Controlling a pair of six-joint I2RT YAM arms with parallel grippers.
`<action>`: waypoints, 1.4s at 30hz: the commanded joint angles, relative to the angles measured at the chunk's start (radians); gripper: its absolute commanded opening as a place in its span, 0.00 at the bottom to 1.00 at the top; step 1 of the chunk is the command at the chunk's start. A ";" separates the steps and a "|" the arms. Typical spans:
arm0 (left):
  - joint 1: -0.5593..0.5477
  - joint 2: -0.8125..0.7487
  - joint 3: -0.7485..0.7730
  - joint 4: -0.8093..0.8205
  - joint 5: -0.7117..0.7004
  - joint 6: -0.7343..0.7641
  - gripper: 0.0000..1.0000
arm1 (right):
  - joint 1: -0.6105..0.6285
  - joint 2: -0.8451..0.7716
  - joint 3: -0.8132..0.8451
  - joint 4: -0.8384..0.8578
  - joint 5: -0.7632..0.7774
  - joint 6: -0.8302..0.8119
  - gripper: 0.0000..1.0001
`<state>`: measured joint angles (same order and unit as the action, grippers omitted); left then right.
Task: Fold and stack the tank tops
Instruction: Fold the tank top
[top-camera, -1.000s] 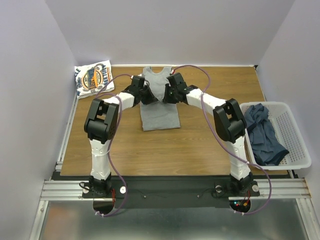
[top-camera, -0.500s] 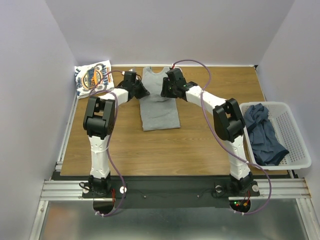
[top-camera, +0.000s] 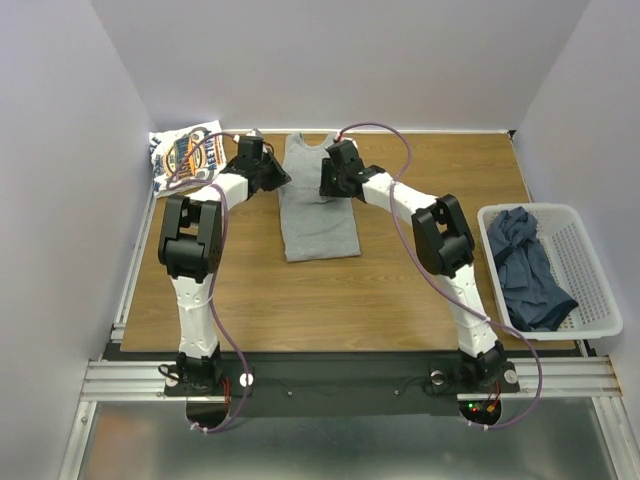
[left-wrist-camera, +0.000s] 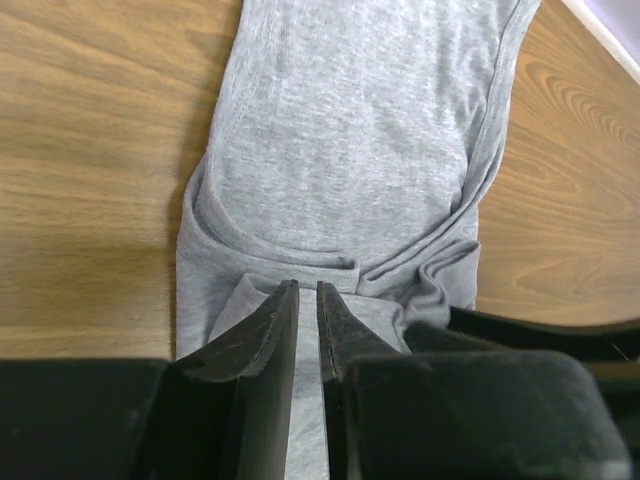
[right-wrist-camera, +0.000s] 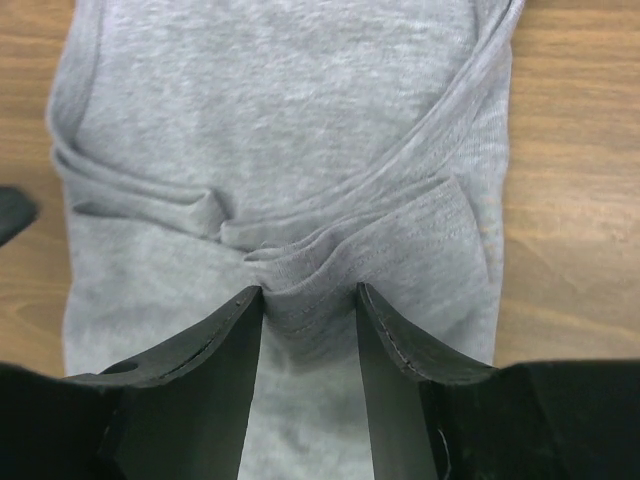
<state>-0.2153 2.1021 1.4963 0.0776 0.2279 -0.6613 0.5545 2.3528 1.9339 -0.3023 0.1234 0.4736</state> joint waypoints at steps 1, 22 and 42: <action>0.004 -0.074 -0.013 -0.039 -0.035 0.074 0.30 | -0.010 0.034 0.079 0.040 0.070 -0.018 0.48; -0.013 0.021 0.084 -0.140 -0.068 0.249 0.43 | -0.011 -0.010 0.099 0.055 0.065 0.003 0.58; -0.027 0.078 0.154 -0.165 -0.067 0.289 0.34 | -0.011 -0.070 0.057 0.063 0.124 -0.023 0.59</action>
<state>-0.2363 2.1765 1.6051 -0.0795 0.1570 -0.3973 0.5491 2.3501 1.9991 -0.2958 0.2066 0.4686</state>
